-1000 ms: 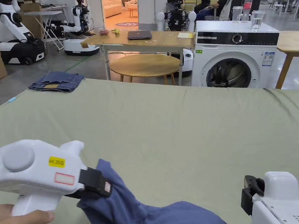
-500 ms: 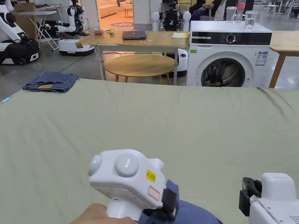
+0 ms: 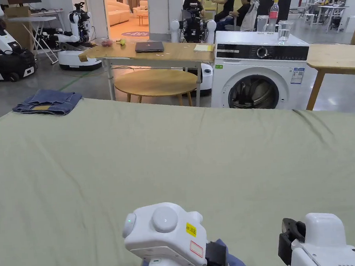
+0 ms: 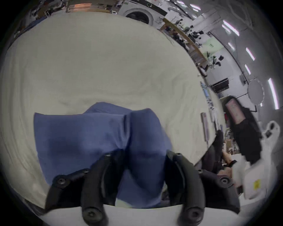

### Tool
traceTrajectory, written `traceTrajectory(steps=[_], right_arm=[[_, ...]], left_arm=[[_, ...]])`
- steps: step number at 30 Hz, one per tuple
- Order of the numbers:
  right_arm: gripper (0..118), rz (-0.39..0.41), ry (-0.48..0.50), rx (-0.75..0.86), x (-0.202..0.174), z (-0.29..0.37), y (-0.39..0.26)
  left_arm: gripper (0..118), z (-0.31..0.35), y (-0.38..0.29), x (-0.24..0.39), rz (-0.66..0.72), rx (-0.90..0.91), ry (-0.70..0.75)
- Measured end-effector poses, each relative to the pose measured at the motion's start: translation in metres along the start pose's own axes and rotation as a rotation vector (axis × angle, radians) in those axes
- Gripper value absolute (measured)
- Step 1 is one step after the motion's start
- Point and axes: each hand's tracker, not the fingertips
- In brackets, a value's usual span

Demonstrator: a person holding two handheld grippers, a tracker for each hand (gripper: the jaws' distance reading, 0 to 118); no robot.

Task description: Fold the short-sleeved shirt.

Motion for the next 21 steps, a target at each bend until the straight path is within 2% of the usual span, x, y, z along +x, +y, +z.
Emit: traceTrajectory(steps=[3,7,10,15,19,21], right_arm=[[0,-0.002,0.0,0.006,0.002,0.002,0.001],[0,-0.001,-0.002,0.015,0.004,0.006,0.003],[0,-0.005,-0.006,0.023,0.007,0.008,0.003],[0,-0.008,-0.014,0.025,0.01,0.009,0.003],[0,-0.009,-0.019,0.023,0.013,0.011,0.003],[0,-0.012,-0.021,0.027,0.014,0.012,0.003]], left_arm=[[51,0.029,0.0,0.0,-0.044,0.072,-0.066],[48,0.044,-0.001,-0.013,-0.023,0.144,-0.165],[8,0.022,-0.001,-0.024,-0.003,0.12,-0.184],[1,-0.046,-0.005,-0.039,0.094,0.01,-0.33],[0,-0.083,-0.013,-0.046,0.182,0.011,-0.339],[0,-0.088,-0.016,-0.046,0.176,0.013,-0.333]])
